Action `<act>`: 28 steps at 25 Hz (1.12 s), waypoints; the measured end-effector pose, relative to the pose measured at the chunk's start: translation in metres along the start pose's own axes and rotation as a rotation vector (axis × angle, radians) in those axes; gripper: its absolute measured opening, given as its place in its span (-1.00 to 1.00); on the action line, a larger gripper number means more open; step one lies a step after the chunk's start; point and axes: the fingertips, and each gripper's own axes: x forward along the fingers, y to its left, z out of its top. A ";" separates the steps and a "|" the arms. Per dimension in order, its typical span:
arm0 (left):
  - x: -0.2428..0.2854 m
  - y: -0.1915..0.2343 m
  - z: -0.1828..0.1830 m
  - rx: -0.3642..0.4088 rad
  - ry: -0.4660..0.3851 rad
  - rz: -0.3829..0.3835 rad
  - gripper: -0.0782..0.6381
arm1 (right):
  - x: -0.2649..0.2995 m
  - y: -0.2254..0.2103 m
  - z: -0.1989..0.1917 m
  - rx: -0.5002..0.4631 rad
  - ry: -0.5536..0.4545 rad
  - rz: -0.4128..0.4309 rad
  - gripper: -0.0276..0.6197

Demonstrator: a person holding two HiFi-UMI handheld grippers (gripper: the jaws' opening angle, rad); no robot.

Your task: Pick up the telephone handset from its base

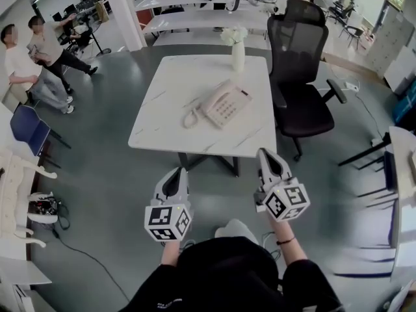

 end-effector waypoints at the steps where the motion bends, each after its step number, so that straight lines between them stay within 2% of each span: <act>1: 0.003 0.001 -0.002 -0.002 0.005 0.001 -0.78 | 0.004 0.000 -0.002 0.000 0.006 0.003 -0.94; 10: 0.053 0.027 0.004 0.013 0.010 0.044 -0.78 | 0.051 -0.031 -0.007 0.006 0.028 0.004 -0.94; 20: 0.141 0.038 0.019 -0.005 0.025 0.044 -0.78 | 0.146 -0.062 0.003 -0.015 0.064 0.086 -0.94; 28: 0.198 0.049 0.020 -0.025 0.053 0.064 -0.78 | 0.204 -0.094 -0.002 -0.013 0.088 0.117 -0.94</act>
